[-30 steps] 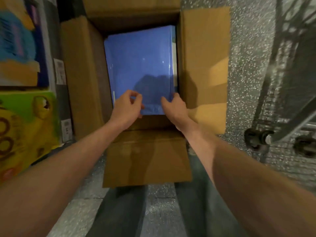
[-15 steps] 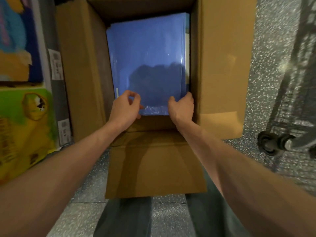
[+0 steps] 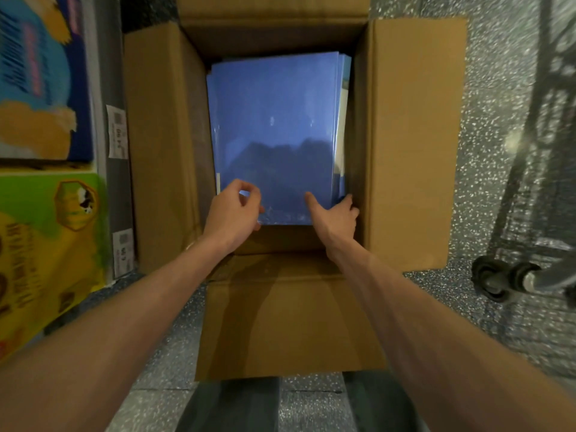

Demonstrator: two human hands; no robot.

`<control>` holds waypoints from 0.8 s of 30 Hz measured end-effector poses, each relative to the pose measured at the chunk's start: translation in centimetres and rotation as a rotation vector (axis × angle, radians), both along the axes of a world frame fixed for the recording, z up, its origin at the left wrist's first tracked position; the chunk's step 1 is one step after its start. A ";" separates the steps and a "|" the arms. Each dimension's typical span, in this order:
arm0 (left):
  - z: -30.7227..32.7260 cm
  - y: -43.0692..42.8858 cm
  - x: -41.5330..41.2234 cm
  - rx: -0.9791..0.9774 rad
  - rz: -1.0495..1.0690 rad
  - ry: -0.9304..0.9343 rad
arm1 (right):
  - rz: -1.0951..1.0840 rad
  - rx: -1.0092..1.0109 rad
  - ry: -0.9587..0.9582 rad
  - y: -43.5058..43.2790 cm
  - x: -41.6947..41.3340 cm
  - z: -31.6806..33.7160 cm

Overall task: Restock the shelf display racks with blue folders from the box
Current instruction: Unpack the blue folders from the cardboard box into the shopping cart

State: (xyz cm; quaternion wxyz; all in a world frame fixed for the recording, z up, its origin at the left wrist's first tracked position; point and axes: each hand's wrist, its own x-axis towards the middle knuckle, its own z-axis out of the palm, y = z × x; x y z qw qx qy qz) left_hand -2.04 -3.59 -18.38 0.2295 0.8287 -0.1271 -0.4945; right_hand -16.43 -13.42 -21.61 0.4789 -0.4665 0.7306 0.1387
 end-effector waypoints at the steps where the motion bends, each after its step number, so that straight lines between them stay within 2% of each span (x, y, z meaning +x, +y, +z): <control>1: 0.0 0.1 0.0 -0.004 0.001 0.002 | 0.021 -0.009 -0.006 0.1 -0.3 0.0; 4: 0.2 0.4 -0.2 -0.006 0.000 0.019 | 0.096 -0.066 -0.023 0.4 -1.3 0.3; 6: 0.6 0.5 -0.1 -0.002 -0.019 0.012 | 0.044 -0.095 -0.056 0.4 -1.5 0.7; 10: 2.2 0.0 0.5 -0.019 -0.008 0.005 | -0.189 -0.012 -0.321 0.5 -0.7 3.1; 12: 3.5 -0.8 0.7 -0.040 -0.020 -0.011 | -0.216 0.029 -0.418 1.2 0.2 5.3; 20: 10.7 -4.7 4.4 0.011 -0.071 -0.088 | 0.078 -0.033 -0.577 4.4 5.2 11.9; 24: 13.3 -6.1 6.3 0.157 -0.135 -0.057 | 0.194 -0.041 -0.596 4.9 5.9 14.8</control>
